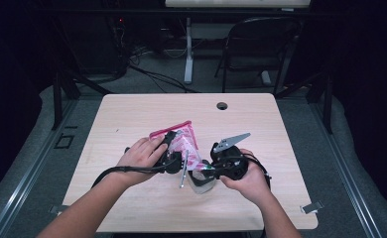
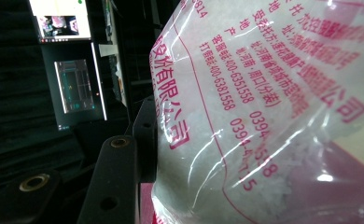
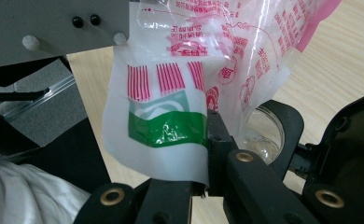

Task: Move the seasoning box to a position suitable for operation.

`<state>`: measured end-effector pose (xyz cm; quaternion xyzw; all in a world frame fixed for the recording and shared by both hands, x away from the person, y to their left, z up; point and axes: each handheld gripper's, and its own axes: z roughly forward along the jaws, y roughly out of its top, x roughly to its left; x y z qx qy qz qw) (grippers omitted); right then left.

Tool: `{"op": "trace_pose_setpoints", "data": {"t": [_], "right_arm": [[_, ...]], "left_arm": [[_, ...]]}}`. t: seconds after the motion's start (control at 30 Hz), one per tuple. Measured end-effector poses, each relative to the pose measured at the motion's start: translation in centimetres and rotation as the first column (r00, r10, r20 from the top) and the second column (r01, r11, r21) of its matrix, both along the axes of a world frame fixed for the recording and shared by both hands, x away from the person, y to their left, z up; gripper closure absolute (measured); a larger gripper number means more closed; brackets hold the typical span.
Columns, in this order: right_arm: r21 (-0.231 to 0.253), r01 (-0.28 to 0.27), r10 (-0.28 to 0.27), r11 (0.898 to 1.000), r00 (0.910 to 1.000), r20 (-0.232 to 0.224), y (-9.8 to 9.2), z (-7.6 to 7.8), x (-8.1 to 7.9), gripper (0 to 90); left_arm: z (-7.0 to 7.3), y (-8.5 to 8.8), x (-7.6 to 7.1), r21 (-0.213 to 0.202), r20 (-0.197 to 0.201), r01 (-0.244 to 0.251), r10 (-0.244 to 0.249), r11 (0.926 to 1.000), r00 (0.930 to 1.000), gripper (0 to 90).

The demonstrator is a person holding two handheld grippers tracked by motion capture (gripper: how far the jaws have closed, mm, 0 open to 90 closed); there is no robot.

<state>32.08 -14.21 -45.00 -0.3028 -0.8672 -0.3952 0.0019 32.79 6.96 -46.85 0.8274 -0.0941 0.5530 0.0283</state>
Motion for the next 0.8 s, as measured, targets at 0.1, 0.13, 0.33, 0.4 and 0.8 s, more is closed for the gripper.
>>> {"op": "trace_pose_setpoints", "data": {"t": [0.1,0.13,0.33,0.4,0.8], "right_arm": [[0.001,-0.001,0.001,1.000,1.0000,-0.002,0.05,-0.05,0.01,90.0],[0.000,-0.001,0.001,1.000,1.0000,-0.004,0.07,-0.05,0.00,90.0],[0.003,-0.001,0.001,1.000,1.0000,-0.003,0.15,-0.07,-0.03,90.0],[0.008,0.000,0.000,1.000,1.0000,-0.003,0.14,-0.05,-0.05,90.0],[0.008,0.000,0.000,1.000,1.0000,-0.001,0.18,-0.11,-0.05,90.0]], "left_arm": [[-0.02,0.02,-0.01,0.005,-0.005,-0.001,0.001,1.0000,1.0000,59.9],[0.03,0.01,-0.02,0.018,-0.003,0.002,-0.002,0.9998,1.0000,59.9],[0.18,0.01,-0.03,0.031,-0.007,0.003,-0.003,0.9995,1.0000,60.4],[0.28,0.00,-0.04,0.034,-0.004,0.004,-0.004,0.9994,1.0000,60.5],[0.28,0.02,-0.11,0.052,0.005,0.017,-0.017,0.9985,0.9998,61.3]]}}
